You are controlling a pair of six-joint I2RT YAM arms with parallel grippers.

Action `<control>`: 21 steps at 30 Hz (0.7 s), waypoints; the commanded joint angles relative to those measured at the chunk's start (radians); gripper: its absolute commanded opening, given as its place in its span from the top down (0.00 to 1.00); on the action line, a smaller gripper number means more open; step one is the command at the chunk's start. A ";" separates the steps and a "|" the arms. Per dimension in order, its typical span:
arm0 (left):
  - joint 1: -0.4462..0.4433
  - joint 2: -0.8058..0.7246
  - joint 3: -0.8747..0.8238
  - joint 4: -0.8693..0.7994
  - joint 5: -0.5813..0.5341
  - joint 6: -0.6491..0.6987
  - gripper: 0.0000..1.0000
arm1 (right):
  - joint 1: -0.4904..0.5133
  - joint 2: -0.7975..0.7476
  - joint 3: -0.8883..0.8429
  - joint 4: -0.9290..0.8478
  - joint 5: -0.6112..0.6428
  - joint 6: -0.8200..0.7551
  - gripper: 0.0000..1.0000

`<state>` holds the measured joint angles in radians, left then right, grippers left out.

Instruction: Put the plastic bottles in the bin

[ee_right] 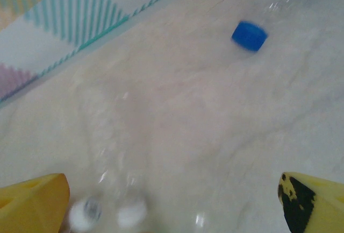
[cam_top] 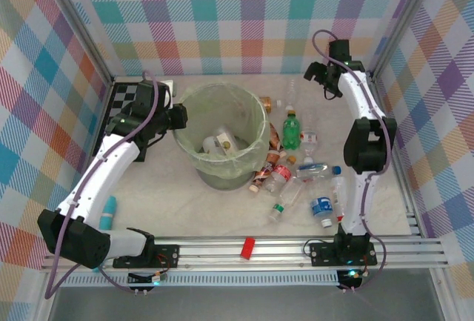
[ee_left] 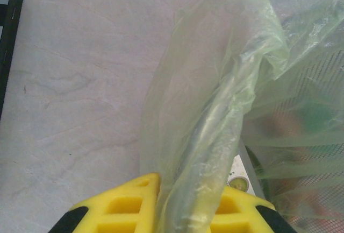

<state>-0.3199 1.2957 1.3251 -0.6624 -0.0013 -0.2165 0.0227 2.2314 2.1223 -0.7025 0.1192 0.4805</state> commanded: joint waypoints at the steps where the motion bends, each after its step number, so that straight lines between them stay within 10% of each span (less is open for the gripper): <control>1: -0.001 0.000 -0.016 -0.039 -0.007 0.020 1.00 | -0.036 0.115 0.166 0.002 0.068 0.045 0.01; 21: -0.001 0.047 0.046 -0.050 -0.037 0.022 1.00 | -0.107 0.547 0.556 -0.001 -0.093 0.151 0.05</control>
<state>-0.3199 1.3296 1.3556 -0.6785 -0.0097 -0.2165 -0.0860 2.7457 2.6213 -0.7116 0.0780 0.5774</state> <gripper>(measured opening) 0.160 0.951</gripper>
